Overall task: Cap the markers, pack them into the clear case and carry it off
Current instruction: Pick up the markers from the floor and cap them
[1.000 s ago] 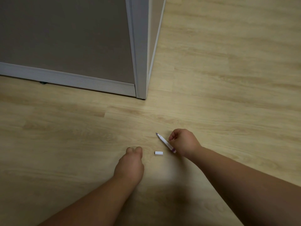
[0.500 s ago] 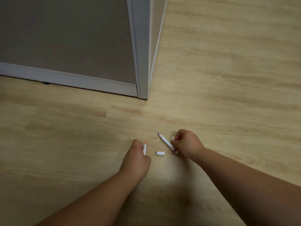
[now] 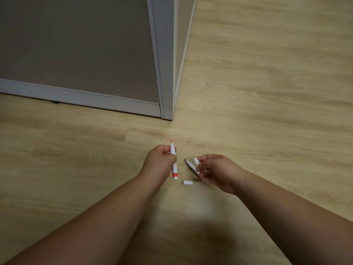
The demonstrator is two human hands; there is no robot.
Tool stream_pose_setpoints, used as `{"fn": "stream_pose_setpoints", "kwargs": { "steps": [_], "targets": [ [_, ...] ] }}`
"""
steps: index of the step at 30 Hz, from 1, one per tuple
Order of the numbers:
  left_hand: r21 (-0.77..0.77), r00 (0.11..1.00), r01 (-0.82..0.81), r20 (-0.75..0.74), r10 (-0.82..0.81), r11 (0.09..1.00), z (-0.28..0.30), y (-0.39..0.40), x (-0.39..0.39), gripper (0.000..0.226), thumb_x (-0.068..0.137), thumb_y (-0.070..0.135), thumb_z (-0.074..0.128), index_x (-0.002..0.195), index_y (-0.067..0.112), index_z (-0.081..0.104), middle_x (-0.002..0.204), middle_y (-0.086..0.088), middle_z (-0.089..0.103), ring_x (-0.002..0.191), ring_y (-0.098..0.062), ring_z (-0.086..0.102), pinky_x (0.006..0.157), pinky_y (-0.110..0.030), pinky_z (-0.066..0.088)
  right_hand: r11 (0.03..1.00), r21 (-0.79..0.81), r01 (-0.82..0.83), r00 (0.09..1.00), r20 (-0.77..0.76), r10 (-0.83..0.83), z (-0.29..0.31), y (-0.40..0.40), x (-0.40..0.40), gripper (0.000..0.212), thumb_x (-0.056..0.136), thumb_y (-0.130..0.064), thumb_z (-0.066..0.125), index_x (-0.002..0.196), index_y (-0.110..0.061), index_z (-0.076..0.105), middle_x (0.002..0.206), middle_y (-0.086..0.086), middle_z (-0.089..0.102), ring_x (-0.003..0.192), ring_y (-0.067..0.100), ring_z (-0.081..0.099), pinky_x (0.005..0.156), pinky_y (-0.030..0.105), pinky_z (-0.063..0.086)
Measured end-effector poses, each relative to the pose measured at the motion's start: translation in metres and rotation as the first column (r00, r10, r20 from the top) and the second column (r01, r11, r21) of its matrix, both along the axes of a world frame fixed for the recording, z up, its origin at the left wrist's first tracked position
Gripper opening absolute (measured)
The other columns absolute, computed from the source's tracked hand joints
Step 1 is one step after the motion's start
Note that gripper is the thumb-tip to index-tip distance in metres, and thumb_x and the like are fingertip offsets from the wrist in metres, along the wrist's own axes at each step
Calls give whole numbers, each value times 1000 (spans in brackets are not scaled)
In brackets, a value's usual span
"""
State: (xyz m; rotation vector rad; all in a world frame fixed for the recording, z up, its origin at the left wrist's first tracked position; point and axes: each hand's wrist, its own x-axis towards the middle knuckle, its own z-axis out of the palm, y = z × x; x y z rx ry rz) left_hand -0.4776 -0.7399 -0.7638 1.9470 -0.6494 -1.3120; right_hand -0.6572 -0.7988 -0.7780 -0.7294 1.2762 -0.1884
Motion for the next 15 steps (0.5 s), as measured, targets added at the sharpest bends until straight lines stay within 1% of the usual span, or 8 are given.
{"fn": "stream_pose_setpoints", "kwargs": {
  "steps": [2,4,5,7,10,12,15],
  "targets": [
    [-29,997,-16,-81,14,999,10,-5,3,29,89,7,53,108,21,69,84,-2,65,70,-17,55,59,-31,44,995,100,19,992,121,-31,9,2,3,30,86,5,50,106,-6,69,79,12,61,59,16,53,56,28,50],
    [-65,992,-19,-124,11,998,18,-9,7,27,89,6,54,107,22,69,81,0,62,68,-16,54,58,-31,41,987,161,4,977,210,-39,15,3,5,39,85,5,44,117,-3,66,77,10,59,58,15,52,54,27,49],
    [-81,990,-23,-138,11,996,22,-11,9,27,89,6,55,106,22,69,80,0,62,68,-16,54,59,-32,41,986,169,-6,971,235,-34,19,4,6,43,84,5,43,122,-1,64,77,10,58,57,15,52,54,27,49],
    [-104,986,-32,-168,15,994,30,-13,11,26,89,6,56,104,22,69,79,0,61,68,-17,54,60,-33,40,987,160,-22,965,262,-20,27,5,8,45,84,4,42,124,-2,62,77,11,58,57,16,52,54,28,49],
    [-130,979,-25,-201,-2,991,38,-14,11,24,90,5,56,104,21,69,79,-1,62,69,-18,55,61,-34,40,988,153,-12,955,295,-34,40,6,10,39,88,2,42,118,-9,65,76,12,59,57,17,53,54,29,49],
    [-143,976,-12,-218,-20,990,40,-13,10,24,90,5,56,105,20,68,80,-1,62,70,-19,56,59,-33,40,986,164,19,949,307,-69,48,6,12,31,91,0,44,112,-9,66,75,12,61,56,17,55,53,28,50],
    [-146,971,5,-238,-39,989,43,-12,7,24,90,4,57,105,19,69,80,-2,62,68,-18,55,58,-32,40,969,230,88,937,313,-159,56,6,15,17,93,-3,49,103,-8,62,73,11,63,53,15,60,49,24,52]
  ]
}}
